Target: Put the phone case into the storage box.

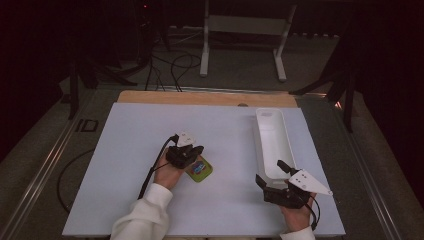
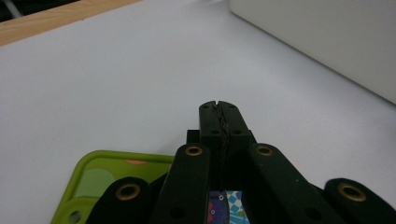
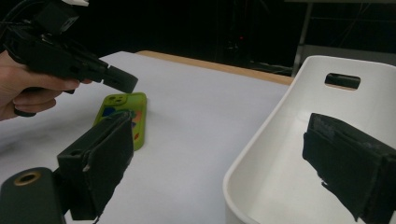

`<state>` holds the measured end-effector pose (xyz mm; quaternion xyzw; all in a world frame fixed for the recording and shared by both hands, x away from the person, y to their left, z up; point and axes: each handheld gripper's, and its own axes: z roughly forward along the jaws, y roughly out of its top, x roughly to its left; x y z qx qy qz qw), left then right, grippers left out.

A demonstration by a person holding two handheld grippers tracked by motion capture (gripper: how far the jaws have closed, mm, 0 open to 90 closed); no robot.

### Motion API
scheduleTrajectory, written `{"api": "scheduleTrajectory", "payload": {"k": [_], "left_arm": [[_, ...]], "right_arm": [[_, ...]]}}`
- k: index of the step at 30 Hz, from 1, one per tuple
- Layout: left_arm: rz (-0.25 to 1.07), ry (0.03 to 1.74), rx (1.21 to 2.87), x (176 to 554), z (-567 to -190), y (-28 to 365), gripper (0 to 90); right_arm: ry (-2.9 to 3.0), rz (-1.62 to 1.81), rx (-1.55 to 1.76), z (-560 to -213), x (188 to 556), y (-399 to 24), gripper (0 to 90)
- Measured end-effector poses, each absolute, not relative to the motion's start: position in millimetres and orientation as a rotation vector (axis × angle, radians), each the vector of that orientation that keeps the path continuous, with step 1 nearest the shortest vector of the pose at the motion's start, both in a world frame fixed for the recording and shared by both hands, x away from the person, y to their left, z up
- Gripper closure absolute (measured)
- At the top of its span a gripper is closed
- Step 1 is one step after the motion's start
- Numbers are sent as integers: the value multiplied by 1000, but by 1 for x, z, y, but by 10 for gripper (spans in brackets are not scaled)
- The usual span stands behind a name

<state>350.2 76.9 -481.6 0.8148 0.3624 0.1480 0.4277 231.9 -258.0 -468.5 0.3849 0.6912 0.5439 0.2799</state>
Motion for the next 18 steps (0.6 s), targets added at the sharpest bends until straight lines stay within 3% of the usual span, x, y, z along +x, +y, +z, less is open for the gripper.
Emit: {"api": "scheduleTrajectory", "payload": {"k": [18], "left_arm": [[318, 925, 2099, 359, -496, 54, 900]], "right_arm": [[1852, 1457, 1026, -468, 232, -258, 87]]}}
